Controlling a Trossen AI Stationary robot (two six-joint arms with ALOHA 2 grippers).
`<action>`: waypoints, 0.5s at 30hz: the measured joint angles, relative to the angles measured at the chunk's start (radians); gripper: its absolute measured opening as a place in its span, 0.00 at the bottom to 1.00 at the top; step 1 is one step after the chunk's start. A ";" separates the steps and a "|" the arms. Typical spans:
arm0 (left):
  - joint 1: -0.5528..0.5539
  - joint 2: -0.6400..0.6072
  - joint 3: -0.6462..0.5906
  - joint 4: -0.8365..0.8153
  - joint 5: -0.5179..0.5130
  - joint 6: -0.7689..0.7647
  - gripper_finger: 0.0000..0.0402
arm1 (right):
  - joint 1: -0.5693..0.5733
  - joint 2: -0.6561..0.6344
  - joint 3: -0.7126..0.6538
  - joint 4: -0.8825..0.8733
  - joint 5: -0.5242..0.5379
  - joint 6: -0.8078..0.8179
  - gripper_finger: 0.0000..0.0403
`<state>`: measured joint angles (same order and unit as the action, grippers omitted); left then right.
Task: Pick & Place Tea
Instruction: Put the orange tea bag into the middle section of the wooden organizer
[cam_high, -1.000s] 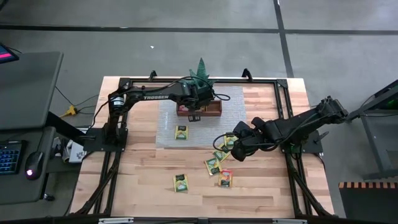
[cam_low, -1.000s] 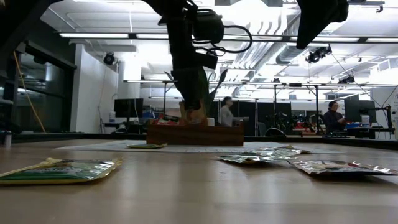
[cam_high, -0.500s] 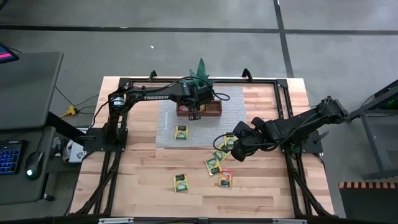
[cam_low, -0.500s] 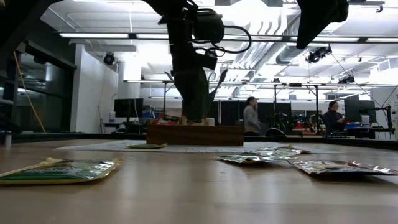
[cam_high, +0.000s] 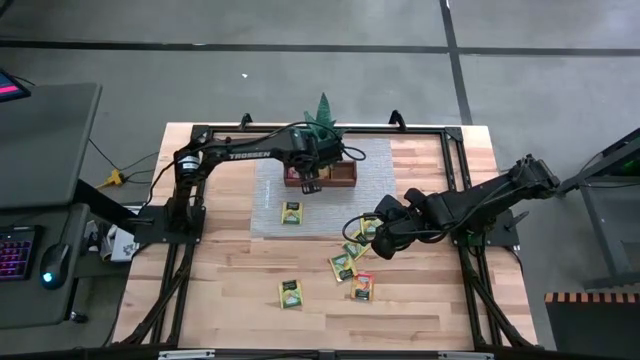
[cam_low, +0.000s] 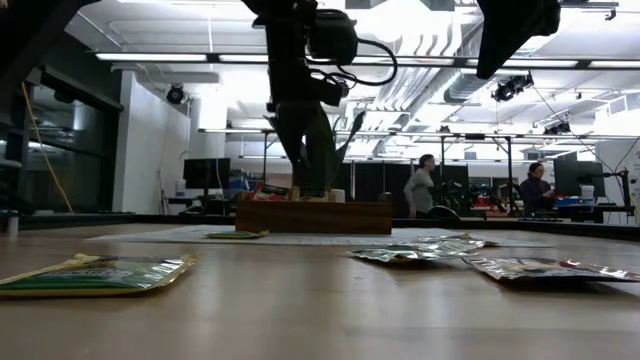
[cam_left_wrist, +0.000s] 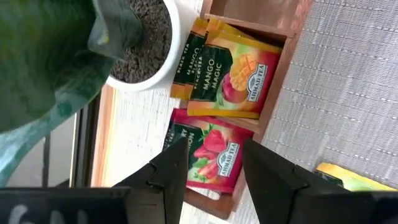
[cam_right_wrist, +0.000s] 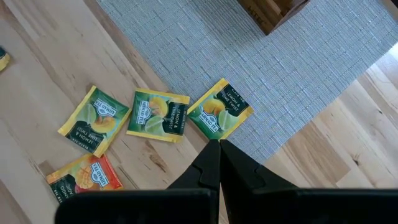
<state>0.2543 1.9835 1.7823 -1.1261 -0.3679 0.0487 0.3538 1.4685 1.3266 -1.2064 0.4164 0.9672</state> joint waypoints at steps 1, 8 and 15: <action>0.000 -0.002 0.005 -0.012 0.004 -0.006 0.37 | 0.000 0.000 0.000 0.000 0.000 0.000 0.00; -0.015 -0.085 0.005 -0.073 0.010 -0.045 0.37 | 0.000 0.000 0.000 0.000 0.000 0.000 0.00; -0.053 -0.177 0.013 -0.115 -0.037 -0.104 0.37 | 0.000 0.000 0.000 0.000 -0.001 0.000 0.00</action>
<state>0.2010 1.8068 1.7954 -1.2411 -0.4046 -0.0551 0.3538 1.4689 1.3266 -1.2060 0.4154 0.9672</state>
